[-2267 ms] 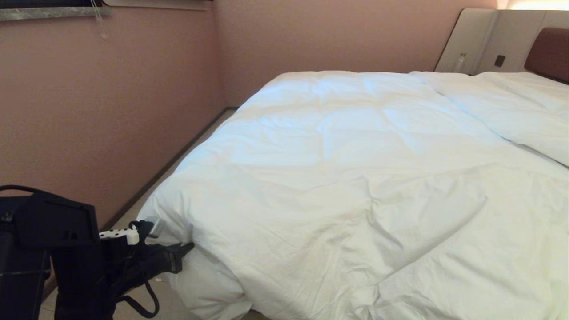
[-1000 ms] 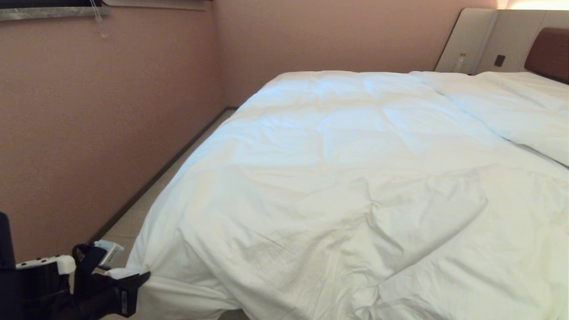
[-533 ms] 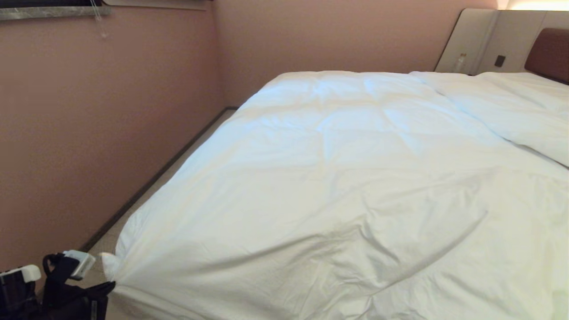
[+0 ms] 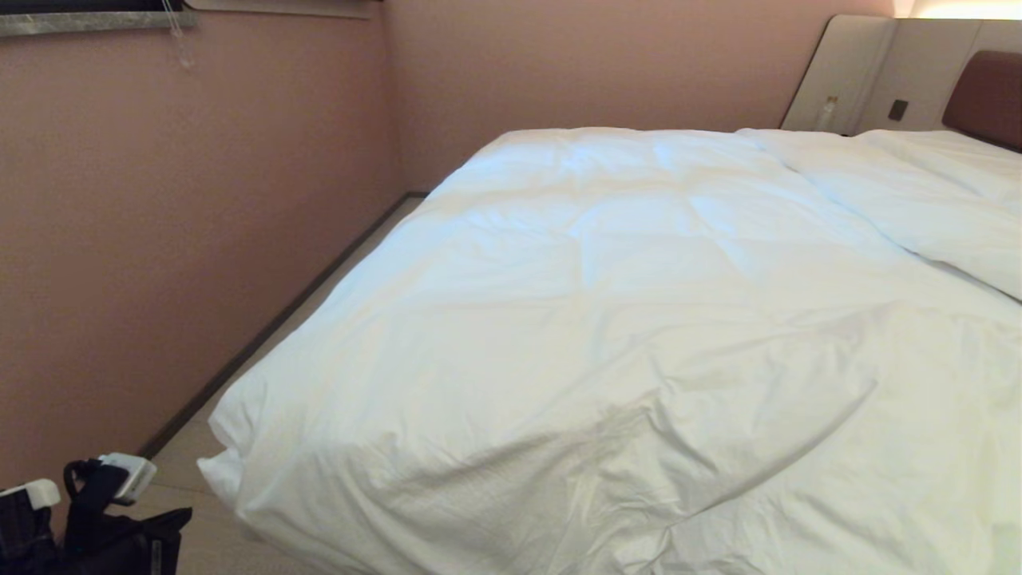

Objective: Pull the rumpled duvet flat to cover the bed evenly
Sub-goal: Flatten the corners of the folded blanket

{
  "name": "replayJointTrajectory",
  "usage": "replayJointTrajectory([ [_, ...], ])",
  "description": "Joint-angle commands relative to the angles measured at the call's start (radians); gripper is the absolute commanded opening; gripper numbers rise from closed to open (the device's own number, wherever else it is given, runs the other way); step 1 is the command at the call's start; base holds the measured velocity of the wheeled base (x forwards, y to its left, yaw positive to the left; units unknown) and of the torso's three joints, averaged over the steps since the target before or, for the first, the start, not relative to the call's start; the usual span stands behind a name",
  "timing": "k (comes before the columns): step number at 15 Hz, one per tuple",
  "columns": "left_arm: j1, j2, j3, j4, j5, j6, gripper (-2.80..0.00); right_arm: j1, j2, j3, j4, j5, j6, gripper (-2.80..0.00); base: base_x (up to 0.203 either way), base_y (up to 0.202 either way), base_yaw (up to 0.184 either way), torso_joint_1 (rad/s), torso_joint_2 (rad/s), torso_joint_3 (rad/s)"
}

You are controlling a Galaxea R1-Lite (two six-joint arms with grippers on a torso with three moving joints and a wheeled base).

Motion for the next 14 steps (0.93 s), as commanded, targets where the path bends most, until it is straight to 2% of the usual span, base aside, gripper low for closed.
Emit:
replayJointTrajectory([
  [1,0.003,-0.02,-0.004,-0.048,-0.024,-0.005,-2.8,0.0,0.0,0.0,0.0,0.0,-0.001,-2.8,0.0,0.0,0.0,0.0,0.0,0.0],
  [3,0.002,-0.065,-0.004,-0.048,-0.051,-0.043,-2.8,0.0,0.0,0.0,0.0,0.0,-0.001,-2.8,0.0,0.0,0.0,0.0,0.0,0.0],
  [7,-0.025,-0.396,-0.03,-0.038,-0.075,-0.249,-2.8,0.0,0.0,0.0,0.0,0.0,-0.001,-2.8,0.0,0.0,0.0,0.0,0.0,0.0],
  [9,-0.043,-0.528,-0.06,-0.002,-0.068,-0.327,-2.8,0.0,0.0,0.0,0.0,0.0,-0.001,-2.8,0.0,0.0,0.0,0.0,0.0,0.0],
  [12,-0.077,-0.826,-0.161,0.188,-0.03,-0.416,-2.8,0.0,0.0,0.0,0.0,0.0,-0.001,-2.8,0.0,0.0,0.0,0.0,0.0,0.0],
  [14,-0.114,-1.031,-0.287,0.467,0.006,-0.503,-2.8,0.0,0.0,0.0,0.0,0.0,-0.001,-2.8,0.0,0.0,0.0,0.0,0.0,0.0],
])
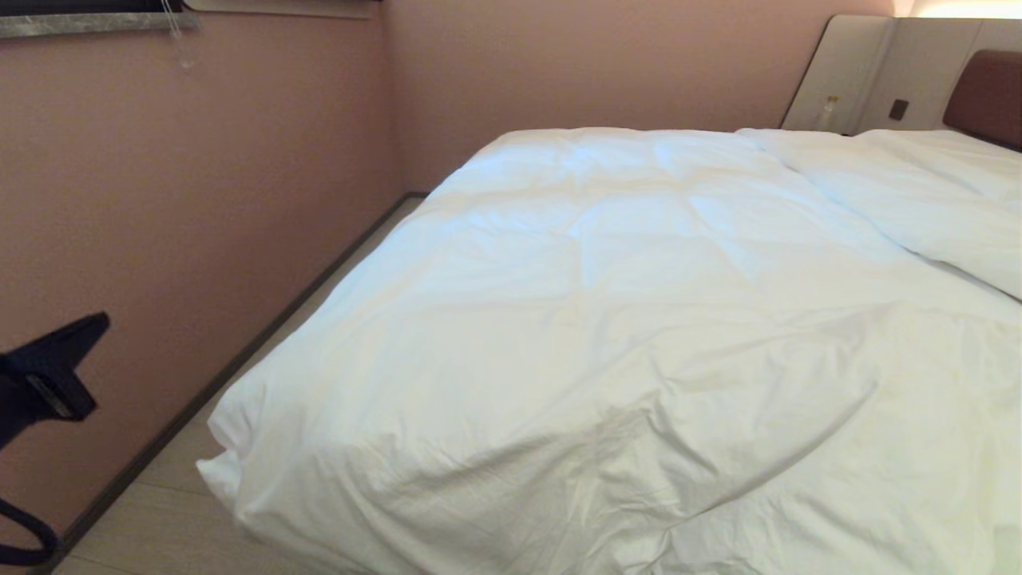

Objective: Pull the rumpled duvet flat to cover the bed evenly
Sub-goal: Flatten the corners of the folded blanket

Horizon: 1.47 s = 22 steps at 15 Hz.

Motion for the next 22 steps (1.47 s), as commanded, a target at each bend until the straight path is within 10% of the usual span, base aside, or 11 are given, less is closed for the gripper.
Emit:
replayJointTrajectory([
  [1,-0.034,-0.277,-0.129,0.325,0.014,-0.079,-2.8,0.0,0.0,0.0,0.0,0.0,0.0,-2.8,0.0,0.0,0.0,0.0,0.0,0.0],
  [3,-0.064,-0.406,-0.258,0.624,0.033,-0.204,-2.8,0.0,0.0,0.0,0.0,0.0,0.0,-2.8,0.0,0.0,0.0,0.0,0.0,0.0],
  [6,-0.077,-0.505,-0.288,0.715,0.04,-0.255,-2.8,0.0,0.0,0.0,0.0,0.0,0.0,-2.8,0.0,0.0,0.0,0.0,0.0,0.0],
  [22,-0.123,-1.039,-0.372,1.33,0.09,-0.142,-2.8,0.0,0.0,0.0,0.0,0.0,0.0,-2.8,0.0,0.0,0.0,0.0,0.0,0.0],
])
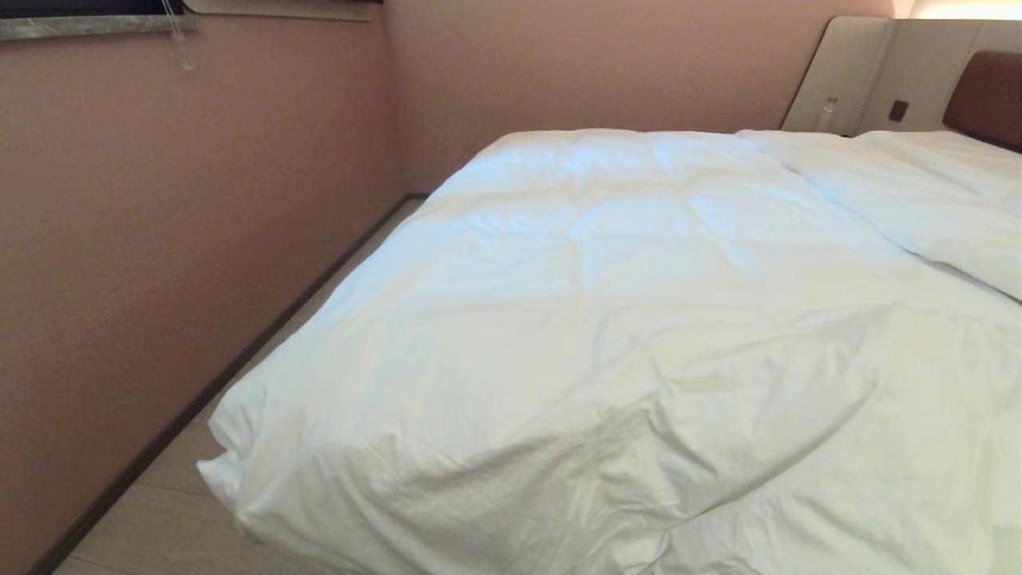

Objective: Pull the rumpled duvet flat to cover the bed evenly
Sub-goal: Flatten the corners of the folded blanket

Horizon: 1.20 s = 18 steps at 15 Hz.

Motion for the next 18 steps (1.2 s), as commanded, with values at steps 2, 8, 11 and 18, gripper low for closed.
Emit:
replayJointTrajectory([
  [2,-0.023,-0.124,-0.007,0.079,0.044,0.046,-2.8,0.0,0.0,0.0,0.0,0.001,-0.001,-2.8,0.0,0.0,0.0,0.0,0.0,0.0],
  [8,-0.11,-0.122,-0.032,0.139,0.216,0.121,-2.8,0.0,0.0,0.0,0.0,0.001,-0.001,-2.8,0.0,0.0,0.0,0.0,0.0,0.0],
  [11,-0.114,-0.122,-0.018,0.144,0.275,0.129,-2.8,0.0,0.0,0.0,0.0,0.001,-0.001,-2.8,0.0,0.0,0.0,0.0,0.0,0.0],
  [18,-0.242,-0.114,0.077,0.161,0.295,0.221,-2.8,0.0,0.0,0.0,0.0,0.001,-0.001,-2.8,0.0,0.0,0.0,0.0,0.0,0.0],
])
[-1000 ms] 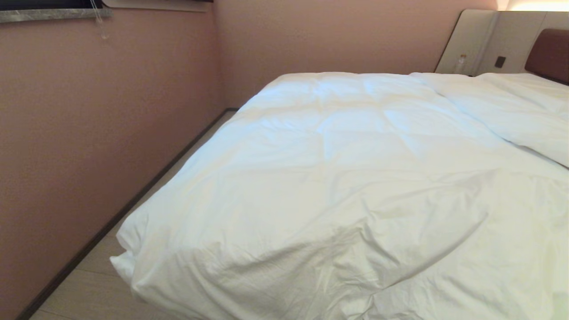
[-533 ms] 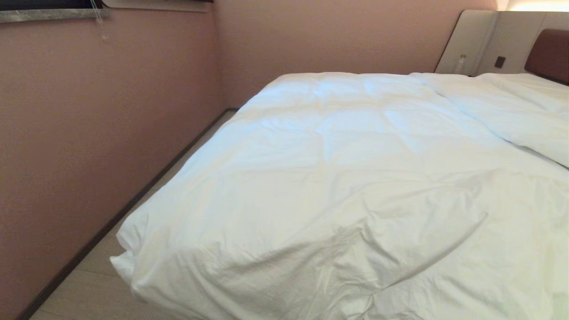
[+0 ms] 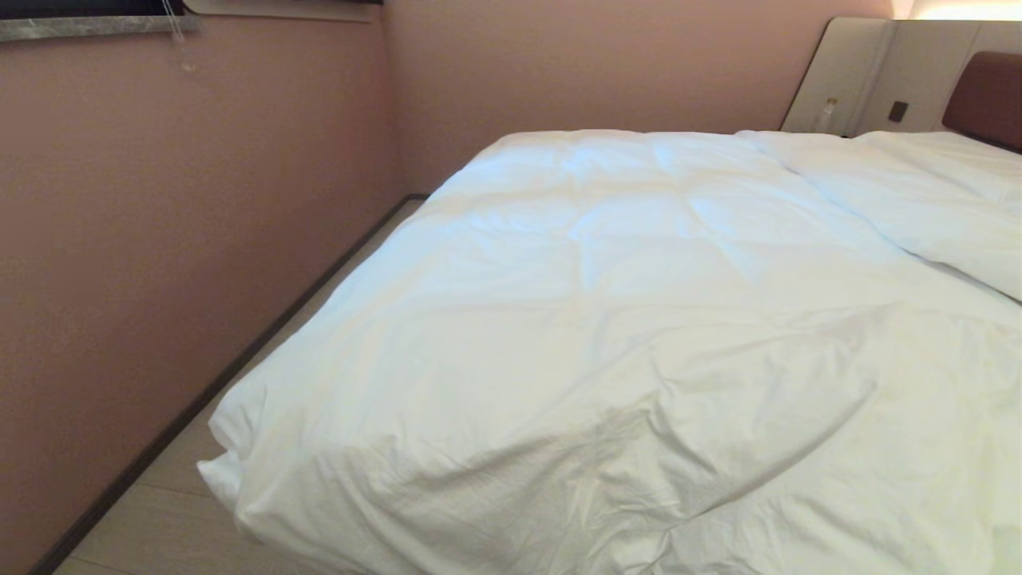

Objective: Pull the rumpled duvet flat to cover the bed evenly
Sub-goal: Flatten the corners of the folded blanket

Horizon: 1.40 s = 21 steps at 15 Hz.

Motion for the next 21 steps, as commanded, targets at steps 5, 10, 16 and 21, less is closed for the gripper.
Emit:
replayJointTrajectory([
  [5,-0.134,-0.136,0.086,-0.032,0.025,-0.009,-2.8,0.0,0.0,0.0,0.0,0.0,-0.001,-2.8,0.0,0.0,0.0,0.0,0.0,0.0],
  [10,-0.126,-0.279,0.259,-0.112,-0.002,-0.01,-2.8,0.0,0.0,0.0,0.0,0.0,-0.001,-2.8,0.0,0.0,0.0,0.0,0.0,0.0],
  [16,-0.125,-0.279,0.591,-0.418,-0.007,0.028,-2.8,0.0,0.0,0.0,0.0,0.0,-0.001,-2.8,0.0,0.0,0.0,0.0,0.0,0.0],
  [21,-0.125,-0.279,0.596,-0.395,0.016,0.031,-2.8,0.0,0.0,0.0,0.0,0.0,-0.001,-2.8,0.0,0.0,0.0,0.0,0.0,0.0],
])
